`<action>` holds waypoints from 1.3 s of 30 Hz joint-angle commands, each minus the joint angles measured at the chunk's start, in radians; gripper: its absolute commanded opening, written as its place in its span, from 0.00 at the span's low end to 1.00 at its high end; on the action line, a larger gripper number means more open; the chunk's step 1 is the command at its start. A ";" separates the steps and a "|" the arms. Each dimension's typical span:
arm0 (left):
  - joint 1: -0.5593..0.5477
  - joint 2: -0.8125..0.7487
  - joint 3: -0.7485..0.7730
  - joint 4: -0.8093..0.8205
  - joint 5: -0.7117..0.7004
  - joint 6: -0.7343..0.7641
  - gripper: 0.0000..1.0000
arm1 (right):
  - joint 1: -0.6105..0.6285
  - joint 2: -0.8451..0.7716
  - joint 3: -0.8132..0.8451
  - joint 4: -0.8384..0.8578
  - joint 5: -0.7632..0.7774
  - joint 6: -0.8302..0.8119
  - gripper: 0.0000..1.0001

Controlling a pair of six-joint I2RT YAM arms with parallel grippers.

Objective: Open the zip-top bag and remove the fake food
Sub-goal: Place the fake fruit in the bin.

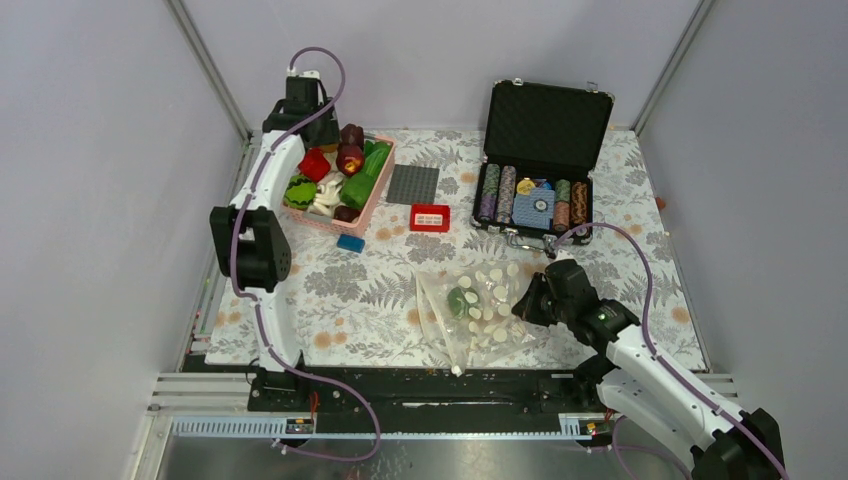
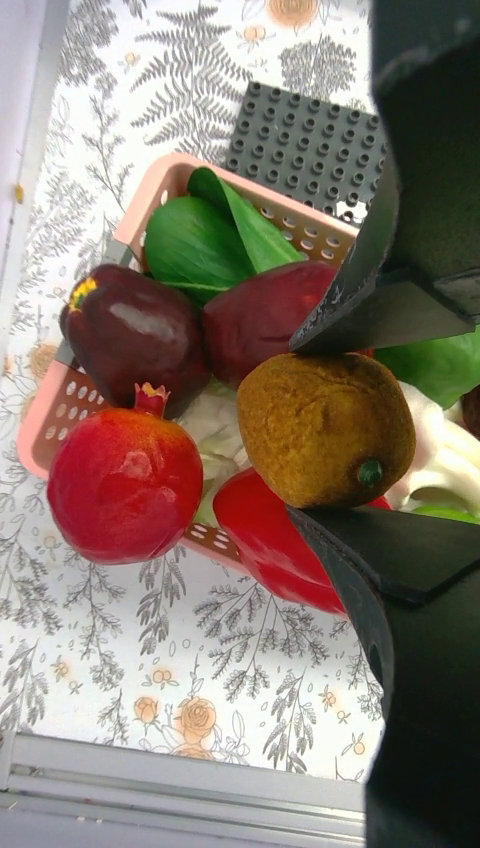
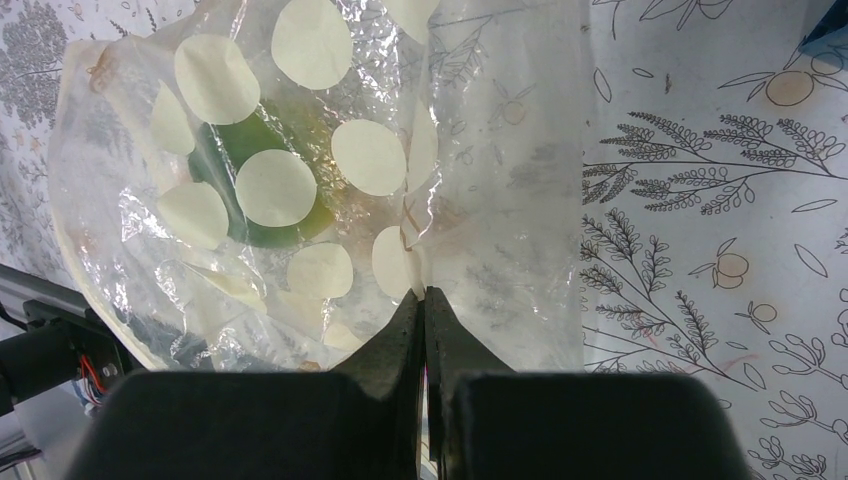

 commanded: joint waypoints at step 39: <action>0.006 -0.301 -0.176 0.136 0.049 -0.124 0.74 | 0.007 0.032 0.022 0.033 0.018 -0.019 0.00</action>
